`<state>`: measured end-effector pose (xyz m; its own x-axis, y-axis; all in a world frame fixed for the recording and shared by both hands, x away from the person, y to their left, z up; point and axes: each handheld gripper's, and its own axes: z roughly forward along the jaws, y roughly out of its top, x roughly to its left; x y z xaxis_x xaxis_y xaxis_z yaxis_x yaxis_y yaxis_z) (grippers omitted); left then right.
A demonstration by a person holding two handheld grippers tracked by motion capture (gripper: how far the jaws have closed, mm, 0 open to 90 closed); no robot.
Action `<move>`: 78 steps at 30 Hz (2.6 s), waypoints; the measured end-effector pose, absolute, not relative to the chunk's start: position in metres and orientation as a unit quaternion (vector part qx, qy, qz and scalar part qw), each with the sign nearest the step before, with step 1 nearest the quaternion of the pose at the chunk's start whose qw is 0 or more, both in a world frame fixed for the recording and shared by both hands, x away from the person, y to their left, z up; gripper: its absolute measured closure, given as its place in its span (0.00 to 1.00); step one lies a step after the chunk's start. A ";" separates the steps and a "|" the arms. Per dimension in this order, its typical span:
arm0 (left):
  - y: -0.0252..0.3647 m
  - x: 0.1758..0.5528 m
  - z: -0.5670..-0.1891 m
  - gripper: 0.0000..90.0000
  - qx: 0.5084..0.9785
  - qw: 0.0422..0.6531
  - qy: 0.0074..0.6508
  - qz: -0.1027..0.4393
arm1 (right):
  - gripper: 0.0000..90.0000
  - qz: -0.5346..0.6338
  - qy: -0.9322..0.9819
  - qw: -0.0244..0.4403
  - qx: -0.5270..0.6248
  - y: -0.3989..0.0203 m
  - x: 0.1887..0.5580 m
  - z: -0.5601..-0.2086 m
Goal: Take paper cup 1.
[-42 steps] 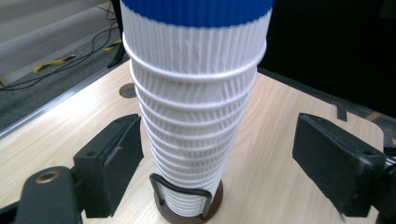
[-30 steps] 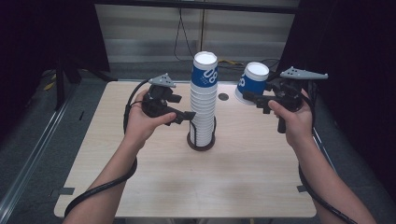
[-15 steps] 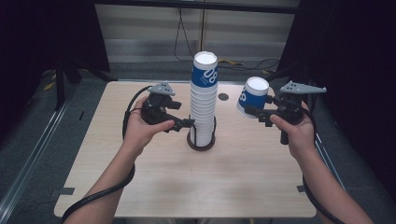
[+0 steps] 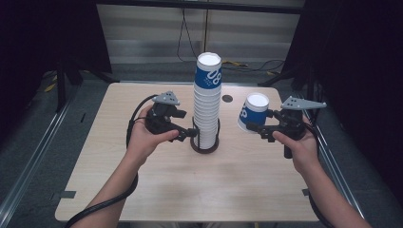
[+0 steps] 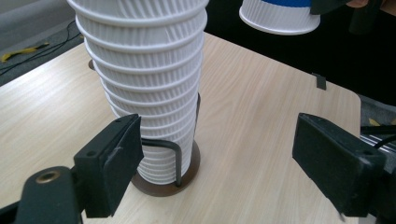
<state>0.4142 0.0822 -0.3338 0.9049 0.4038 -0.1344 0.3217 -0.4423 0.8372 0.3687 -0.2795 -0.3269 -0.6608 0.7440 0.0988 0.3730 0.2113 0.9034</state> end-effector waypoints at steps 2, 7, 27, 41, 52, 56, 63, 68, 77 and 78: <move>0.082 0.413 -0.335 0.18 0.849 0.481 0.213 0.041 | 0.24 0.509 0.758 0.181 0.366 -0.279 0.366 -0.331; 0.081 0.409 -0.338 0.18 0.852 0.478 0.209 0.039 | 0.24 0.509 0.762 0.173 0.360 -0.277 0.362 -0.340; 0.069 0.400 -0.354 0.18 0.859 0.475 0.187 0.020 | 0.24 0.499 0.778 0.159 0.346 -0.272 0.346 -0.364; 0.072 0.390 -0.372 0.18 0.862 0.473 0.186 0.010 | 0.24 0.488 0.800 0.140 0.321 -0.250 0.347 -0.379; 0.066 0.387 -0.372 0.18 0.867 0.468 0.172 0.015 | 0.24 0.473 0.815 0.136 0.305 -0.239 0.340 -0.391; 0.063 0.386 -0.370 0.18 0.872 0.462 0.162 0.019 | 0.23 0.470 0.820 0.127 0.301 -0.236 0.338 -0.396; 0.057 0.387 -0.374 0.18 0.870 0.467 0.157 0.010 | 0.23 0.464 0.826 0.117 0.297 -0.230 0.339 -0.405; 0.052 0.387 -0.377 0.18 0.867 0.472 0.157 0.002 | 0.23 0.462 0.830 0.111 0.291 -0.226 0.339 -0.410; 0.042 0.387 -0.376 0.18 0.867 0.476 0.150 -0.003 | 0.23 0.454 0.838 0.106 0.284 -0.219 0.337 -0.415; 0.040 0.387 -0.376 0.18 0.868 0.474 0.147 -0.001 | 0.23 0.455 0.838 0.106 0.281 -0.218 0.337 -0.416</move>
